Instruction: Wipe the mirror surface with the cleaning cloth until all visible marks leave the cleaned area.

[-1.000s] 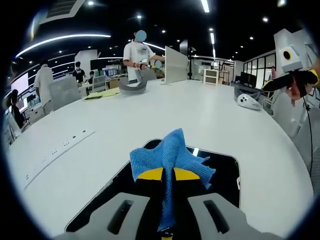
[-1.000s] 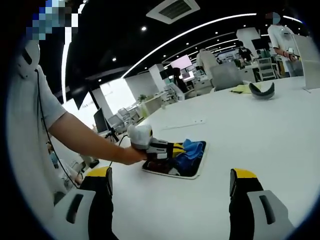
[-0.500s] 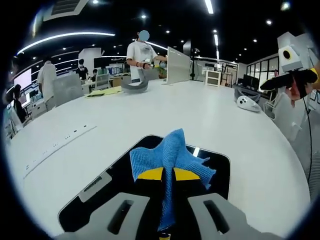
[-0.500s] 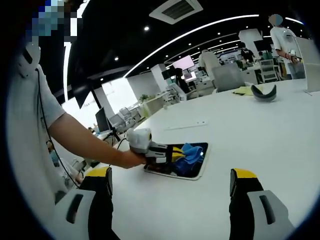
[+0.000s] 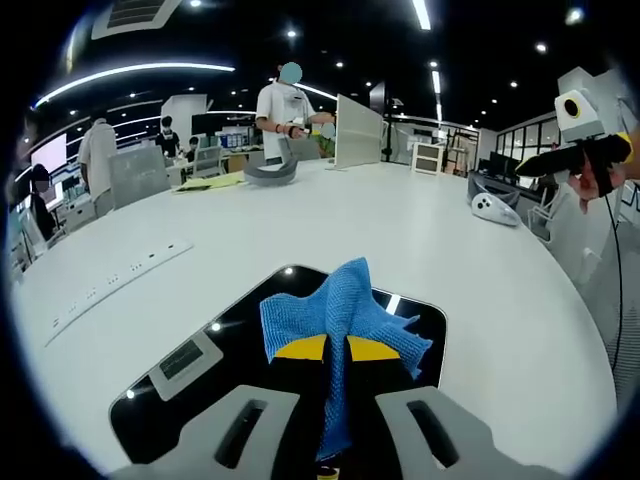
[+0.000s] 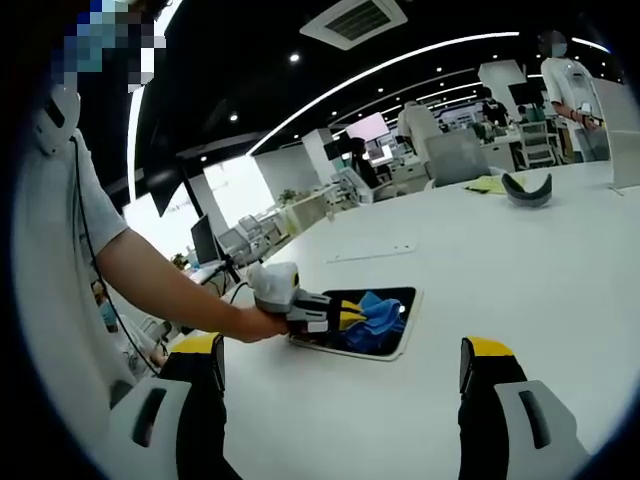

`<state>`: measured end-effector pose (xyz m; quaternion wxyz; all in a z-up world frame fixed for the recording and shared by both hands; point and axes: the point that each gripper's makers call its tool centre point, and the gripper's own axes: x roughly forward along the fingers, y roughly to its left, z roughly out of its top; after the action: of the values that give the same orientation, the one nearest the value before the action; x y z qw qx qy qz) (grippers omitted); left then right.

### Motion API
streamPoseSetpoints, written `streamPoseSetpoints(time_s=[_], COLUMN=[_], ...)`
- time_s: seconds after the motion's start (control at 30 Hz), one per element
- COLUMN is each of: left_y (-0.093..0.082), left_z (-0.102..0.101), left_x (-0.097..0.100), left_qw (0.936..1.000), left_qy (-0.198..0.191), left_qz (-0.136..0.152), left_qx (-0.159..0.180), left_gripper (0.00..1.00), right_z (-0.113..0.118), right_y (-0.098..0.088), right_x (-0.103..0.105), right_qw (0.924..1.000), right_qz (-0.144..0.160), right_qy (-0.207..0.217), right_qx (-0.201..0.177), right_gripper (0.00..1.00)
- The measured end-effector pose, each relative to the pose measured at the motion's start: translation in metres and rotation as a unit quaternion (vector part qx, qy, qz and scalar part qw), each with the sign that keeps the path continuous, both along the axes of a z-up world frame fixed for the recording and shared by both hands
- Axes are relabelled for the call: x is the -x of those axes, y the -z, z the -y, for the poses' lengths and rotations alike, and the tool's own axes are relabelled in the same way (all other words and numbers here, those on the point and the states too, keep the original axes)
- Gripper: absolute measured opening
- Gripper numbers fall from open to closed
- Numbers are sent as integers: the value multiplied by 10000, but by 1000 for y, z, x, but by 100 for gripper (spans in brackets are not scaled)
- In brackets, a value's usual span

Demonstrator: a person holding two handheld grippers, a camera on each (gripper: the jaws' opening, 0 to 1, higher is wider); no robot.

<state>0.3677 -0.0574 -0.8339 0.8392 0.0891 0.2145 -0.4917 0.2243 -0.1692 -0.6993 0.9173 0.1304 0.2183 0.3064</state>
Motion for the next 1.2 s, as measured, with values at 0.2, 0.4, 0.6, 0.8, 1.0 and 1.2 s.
streamPoseSetpoints(time_s=[0.2,0.4,0.6,0.8,1.0,1.2], left_y=[2,2,3,4,5,5], left_z=[-3,-4,-7,-8,-9,-10], left_x=[6,15,21,28,35,41], left_qw=[10000,10000,9999,9999,9998,9997], left_qy=[-19,-74,-91,-62,-126,-152], left_qz=[-29,-46,-68,-62,-68,-91], left_qx=[0,47,73,84,143,180], left_gripper=[3,3,3,3,3,3], right_z=[-2,-3,-2,-5,-6,-7], right_y=[-2,-2,-3,-1,-1,-1], right_x=[1,2,2,2,1,0], right_qw=[10000,10000,10000,10000,10000,10000], right_qz=[25,31,39,27,29,27], right_qy=[-20,-23,-18,-47,-56,-59], right_qx=[7,-1,-15,-13,-26,-36], right_gripper=[98,98,98,98,98,98])
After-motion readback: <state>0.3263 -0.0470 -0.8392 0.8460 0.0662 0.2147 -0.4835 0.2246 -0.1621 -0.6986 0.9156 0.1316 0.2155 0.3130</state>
